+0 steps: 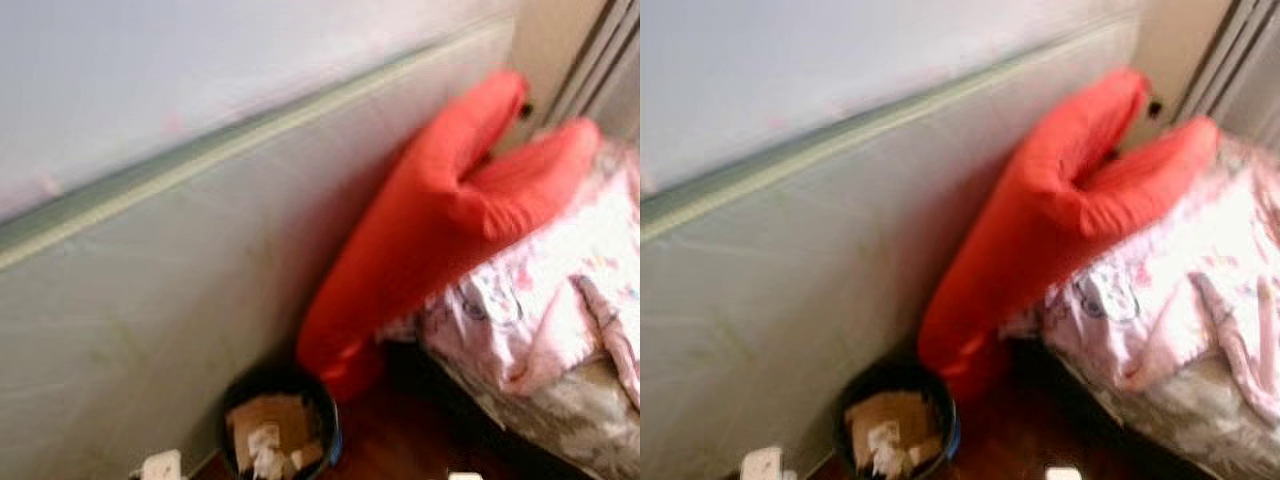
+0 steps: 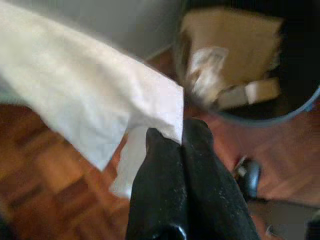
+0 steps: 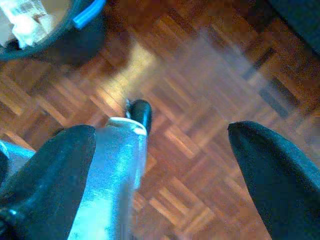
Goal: Clean up the room
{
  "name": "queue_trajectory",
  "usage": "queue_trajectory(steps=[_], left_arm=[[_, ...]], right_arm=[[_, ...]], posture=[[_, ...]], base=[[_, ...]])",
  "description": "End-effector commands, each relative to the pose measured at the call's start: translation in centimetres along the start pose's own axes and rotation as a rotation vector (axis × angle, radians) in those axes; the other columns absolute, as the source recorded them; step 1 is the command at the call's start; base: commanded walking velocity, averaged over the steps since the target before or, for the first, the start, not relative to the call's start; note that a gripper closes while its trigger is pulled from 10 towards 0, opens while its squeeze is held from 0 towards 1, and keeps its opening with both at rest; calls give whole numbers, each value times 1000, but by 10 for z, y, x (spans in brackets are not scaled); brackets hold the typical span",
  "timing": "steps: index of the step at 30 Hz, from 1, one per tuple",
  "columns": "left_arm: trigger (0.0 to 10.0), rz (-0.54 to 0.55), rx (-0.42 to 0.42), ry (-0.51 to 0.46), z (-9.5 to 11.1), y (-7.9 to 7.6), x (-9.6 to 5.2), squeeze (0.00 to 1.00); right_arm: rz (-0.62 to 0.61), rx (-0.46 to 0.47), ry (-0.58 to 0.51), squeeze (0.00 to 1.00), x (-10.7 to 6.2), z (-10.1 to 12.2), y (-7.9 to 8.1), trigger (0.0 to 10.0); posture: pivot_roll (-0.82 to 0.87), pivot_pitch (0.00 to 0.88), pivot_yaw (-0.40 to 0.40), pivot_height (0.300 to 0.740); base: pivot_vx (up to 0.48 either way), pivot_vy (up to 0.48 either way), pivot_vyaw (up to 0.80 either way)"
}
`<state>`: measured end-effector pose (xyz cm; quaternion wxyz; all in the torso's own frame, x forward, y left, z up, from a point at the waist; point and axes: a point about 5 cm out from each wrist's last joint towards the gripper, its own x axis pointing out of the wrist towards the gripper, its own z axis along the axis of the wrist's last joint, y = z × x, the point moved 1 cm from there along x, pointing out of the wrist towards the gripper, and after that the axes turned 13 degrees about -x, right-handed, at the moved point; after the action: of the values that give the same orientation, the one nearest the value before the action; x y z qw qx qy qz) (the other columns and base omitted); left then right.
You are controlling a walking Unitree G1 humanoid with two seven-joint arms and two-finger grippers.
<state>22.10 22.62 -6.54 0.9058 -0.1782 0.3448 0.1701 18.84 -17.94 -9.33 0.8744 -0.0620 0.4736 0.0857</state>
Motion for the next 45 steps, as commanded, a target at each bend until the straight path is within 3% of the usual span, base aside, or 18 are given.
queue_trajectory(steps=[1, 30, 45], left_arm=[[10000, 27, 25, 42, -13, 11, -4, 0], [10000, -4, 46, 15, -6, 6, -2, 0], [10000, -30, 42, -3, -1, 2, -1, 0]], right_arm=[[7, 6, 4, 0, 1, 0, 3, 10000], [17, -9, 5, 0, 1, -1, 5, 10000], [13, 6, -10, 0, 0, -1, 5, 10000]], posture=[[67, 173, -49, 740], [70, 160, -42, 740], [71, 158, -38, 740]], base=[[0, 0, -788], [0, 0, -788], [0, 0, 0]])
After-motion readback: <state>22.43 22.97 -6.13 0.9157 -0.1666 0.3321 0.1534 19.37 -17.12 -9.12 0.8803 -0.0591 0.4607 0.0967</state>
